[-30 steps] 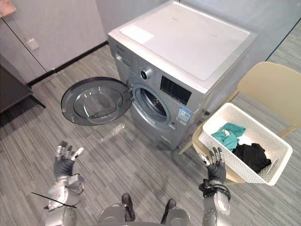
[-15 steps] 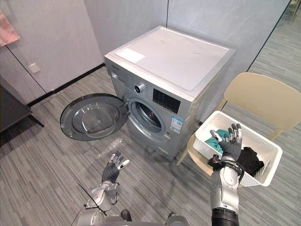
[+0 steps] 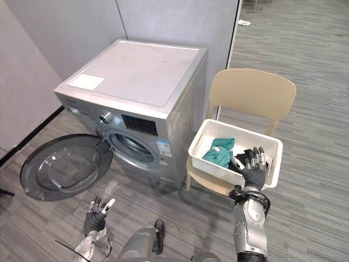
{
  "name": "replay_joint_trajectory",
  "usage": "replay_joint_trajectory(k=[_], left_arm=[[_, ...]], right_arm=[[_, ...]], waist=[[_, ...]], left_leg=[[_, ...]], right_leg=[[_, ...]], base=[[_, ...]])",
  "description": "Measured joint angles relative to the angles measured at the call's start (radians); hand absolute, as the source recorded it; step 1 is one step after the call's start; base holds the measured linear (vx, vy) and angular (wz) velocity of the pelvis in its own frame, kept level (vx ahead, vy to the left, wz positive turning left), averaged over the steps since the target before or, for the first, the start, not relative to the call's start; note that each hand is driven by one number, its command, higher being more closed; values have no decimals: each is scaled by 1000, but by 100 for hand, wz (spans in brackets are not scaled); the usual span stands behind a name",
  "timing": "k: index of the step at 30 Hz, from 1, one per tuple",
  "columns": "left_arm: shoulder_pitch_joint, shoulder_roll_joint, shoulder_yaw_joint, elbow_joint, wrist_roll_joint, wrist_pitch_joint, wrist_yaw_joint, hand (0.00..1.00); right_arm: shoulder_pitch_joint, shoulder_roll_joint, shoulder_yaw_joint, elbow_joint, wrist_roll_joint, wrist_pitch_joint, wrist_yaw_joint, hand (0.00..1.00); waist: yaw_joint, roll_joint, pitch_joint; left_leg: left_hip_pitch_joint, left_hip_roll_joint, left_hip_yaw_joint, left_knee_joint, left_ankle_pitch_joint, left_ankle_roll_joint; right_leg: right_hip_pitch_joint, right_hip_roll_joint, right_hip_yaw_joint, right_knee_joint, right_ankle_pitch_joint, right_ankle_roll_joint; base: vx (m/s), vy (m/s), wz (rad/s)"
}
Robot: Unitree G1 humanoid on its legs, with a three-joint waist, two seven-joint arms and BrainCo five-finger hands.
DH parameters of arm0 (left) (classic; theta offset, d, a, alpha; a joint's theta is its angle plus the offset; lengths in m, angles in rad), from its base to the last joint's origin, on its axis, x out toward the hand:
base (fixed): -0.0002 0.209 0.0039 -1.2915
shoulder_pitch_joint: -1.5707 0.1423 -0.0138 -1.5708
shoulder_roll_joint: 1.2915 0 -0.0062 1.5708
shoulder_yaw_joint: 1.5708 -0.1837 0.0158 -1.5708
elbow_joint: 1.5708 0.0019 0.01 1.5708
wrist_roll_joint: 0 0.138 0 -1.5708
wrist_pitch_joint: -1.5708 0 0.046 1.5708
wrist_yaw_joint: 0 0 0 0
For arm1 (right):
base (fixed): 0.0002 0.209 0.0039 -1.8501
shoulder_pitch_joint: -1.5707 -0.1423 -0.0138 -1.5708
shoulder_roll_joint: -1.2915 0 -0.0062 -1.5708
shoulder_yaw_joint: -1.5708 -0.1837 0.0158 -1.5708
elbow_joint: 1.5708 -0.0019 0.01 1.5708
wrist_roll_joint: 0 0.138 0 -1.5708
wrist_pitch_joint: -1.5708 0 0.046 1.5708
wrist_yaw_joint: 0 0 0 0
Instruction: Pick up the laundry basket with both hands and put the clothes into the washing machine.
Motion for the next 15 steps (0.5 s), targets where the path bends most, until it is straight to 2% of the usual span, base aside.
replay_joint_trajectory(k=[1, 3, 4, 5, 6, 7, 8, 9, 10, 11, 12, 13, 14, 15], left_arm=[[-2, 1, 1, -5, 10, -4, 11, 0], [-17, 2, -2, -9, 11, -8, 11, 0], [-41, 6, -8, -14, 14, -9, 10, 0], [-55, 12, -9, -14, 20, -9, 11, 0], [-58, 18, -11, -14, 24, -9, 11, 0], [-61, 37, -21, -14, 31, -8, 11, 0], [-64, 43, -39, -14, 33, -8, 11, 0], [-63, 53, -43, -14, 38, -10, 11, 0], [-63, 55, -43, -14, 39, -12, 11, 0], [-64, 61, -42, -17, 40, -21, 10, 0], [-65, 65, -40, -17, 39, -22, 9, 0], [-67, 67, -37, -17, 38, -22, 8, 0], [-58, 72, -36, -10, 37, -22, 7, 0], [-60, 88, -36, 0, 37, -21, 6, 0]], right_arm=[[31, 12, 6, -25, -6, -2, 0, 0], [55, 23, 5, -34, -10, -2, 1, 0], [58, 26, 5, -34, -17, 1, 1, 0], [46, 33, 11, -34, -29, 1, 3, 0], [37, 42, 15, -34, -41, 1, 4, 0], [27, 59, 18, -34, -57, 1, 5, 0], [27, 63, 20, -34, -62, 1, 6, 0], [27, 58, 28, -34, -77, 1, 8, 0], [26, 56, 30, -34, -84, 1, 11, 0], [9, 51, 33, -34, -95, 2, 23, 0], [1, 51, 35, -34, -96, 2, 24, 0], [-12, 47, 36, -34, -100, 2, 26, 0], [-24, 38, 35, -34, -117, 2, 30, 0], [-25, 20, 32, -36, -132, -1, 32, 0]], waist=[[7, -21, -34], [9, -48, -65], [11, -74, -66], [16, -88, -63], [16, -92, -58], [12, -92, -52], [9, -92, -49], [11, -79, -42], [12, -60, -37], [14, -50, -34], [16, -47, -28], [17, -54, -24], [16, -69, -29], [16, -111, -25]], left_leg=[[11, -14, 24, 2, 36, 6], [13, -45, 42, 24, 16, 32], [22, -57, 57, 39, 1, 53], [50, -57, 71, 34, -18, 62], [74, -53, 78, 27, -26, 64], [128, -46, 81, 10, -44, 70], [170, -41, 83, -1, -55, 69], [222, -23, 86, -19, -69, 67], [234, -10, 86, -26, -78, 60], [261, 32, 94, -39, -111, 28], [262, 43, 95, -38, -115, 23], [262, 62, 96, -34, -125, 16], [252, 75, 95, -32, -133, 0], [250, 61, 84, -32, -149, -24]], right_leg=[[3, -23, 12, 8, -22, 36], [6, -61, 8, 28, -31, 66], [-5, -78, 9, 78, -32, 82], [-46, -80, 6, 198, -17, 140], [-75, -79, 1, 281, 3, 177], [-130, -84, -9, 450, 59, 250], [-161, -94, -28, 547, 57, 236], [-195, -117, -67, 621, 39, 192], [-215, -135, -101, 631, 25, 162], [-261, -194, -193, 595, 2, 117], [-278, -224, -229, 551, 0, 111], [-289, -256, -275, 449, 8, 96], [-278, -261, -299, 263, 46, 107], [-263, -280, -290, 137, 108, 113]], base=[[567, 156, -42], [497, 126, -11], [417, 124, -14], [375, 121, -25], [312, 93, -34], [222, 57, -21], [254, 52, -23], [198, 28, -14], [187, 0, -27], [105, -29, -22], [79, -94, -27], [62, -152, -15], [86, -247, 3], [97, -262, 22]])
